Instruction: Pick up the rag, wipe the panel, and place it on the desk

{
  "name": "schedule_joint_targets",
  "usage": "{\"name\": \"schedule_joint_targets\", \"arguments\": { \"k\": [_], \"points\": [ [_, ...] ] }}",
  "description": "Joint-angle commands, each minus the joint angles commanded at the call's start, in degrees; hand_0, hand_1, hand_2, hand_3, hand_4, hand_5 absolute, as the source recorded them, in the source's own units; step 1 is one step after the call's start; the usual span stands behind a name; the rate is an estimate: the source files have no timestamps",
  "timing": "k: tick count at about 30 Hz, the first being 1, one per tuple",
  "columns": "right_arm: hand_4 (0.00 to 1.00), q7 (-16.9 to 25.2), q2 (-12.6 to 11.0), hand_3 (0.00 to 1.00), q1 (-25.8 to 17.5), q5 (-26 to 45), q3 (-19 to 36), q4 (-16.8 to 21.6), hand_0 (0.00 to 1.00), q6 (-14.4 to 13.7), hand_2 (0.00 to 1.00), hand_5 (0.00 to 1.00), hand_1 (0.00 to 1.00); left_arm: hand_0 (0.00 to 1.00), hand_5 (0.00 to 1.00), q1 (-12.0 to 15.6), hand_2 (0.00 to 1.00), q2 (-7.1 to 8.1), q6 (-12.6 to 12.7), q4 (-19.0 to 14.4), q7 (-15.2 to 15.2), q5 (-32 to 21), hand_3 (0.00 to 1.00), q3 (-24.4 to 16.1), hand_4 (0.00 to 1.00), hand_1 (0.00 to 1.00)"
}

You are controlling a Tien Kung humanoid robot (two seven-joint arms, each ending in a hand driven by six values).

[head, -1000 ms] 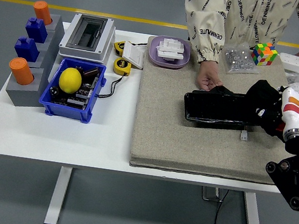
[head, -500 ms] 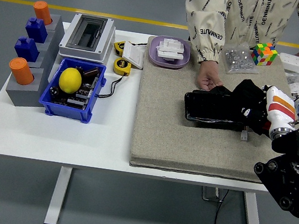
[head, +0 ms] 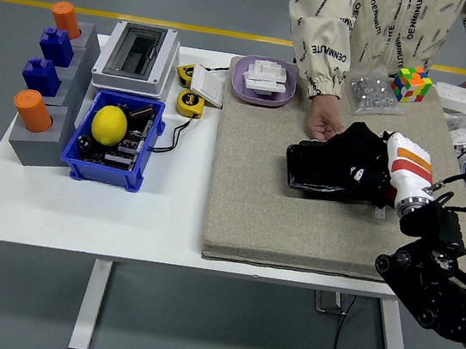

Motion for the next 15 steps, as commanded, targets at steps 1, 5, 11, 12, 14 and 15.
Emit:
{"name": "schedule_joint_targets", "arguments": {
  "k": [1,5,11,12,14,15],
  "points": [
    [0.907,0.0,0.1,0.487,0.1,0.0,-0.5,0.0,0.297,0.0,0.452,0.122,0.427,0.608,0.438,0.0,0.655,0.01,0.0,0.0,0.0,0.0,0.562,0.1,0.627,0.640],
    [0.906,-0.1,0.9,0.488,0.9,0.3,-3.3,0.5,0.297,0.1,0.452,0.122,0.427,0.608,0.438,-0.1,0.654,0.09,0.0,0.0,0.0,0.0,0.562,0.1,0.628,0.640],
    [0.906,-0.3,2.3,0.487,2.4,0.4,-7.5,1.8,0.298,0.2,0.452,0.122,0.427,0.608,0.440,-0.4,0.655,0.11,0.0,0.0,0.0,0.0,0.562,0.1,0.629,0.640],
    [0.906,-0.4,2.5,0.487,2.7,0.4,-8.3,2.0,0.298,0.2,0.452,0.122,0.427,0.608,0.440,-0.4,0.655,0.10,0.0,0.0,0.0,0.0,0.562,0.1,0.629,0.640],
    [0.906,-0.4,2.8,0.487,3.2,0.4,-9.5,2.4,0.298,0.3,0.452,0.122,0.427,0.608,0.440,-0.4,0.655,0.09,0.0,0.0,0.0,0.0,0.562,0.1,0.629,0.640],
    [0.906,-0.5,3.0,0.487,3.4,0.5,-10.2,2.7,0.298,0.3,0.452,0.122,0.427,0.608,0.440,-0.4,0.655,0.09,0.0,0.0,0.0,0.0,0.562,0.1,0.629,0.640]
  ]
}}
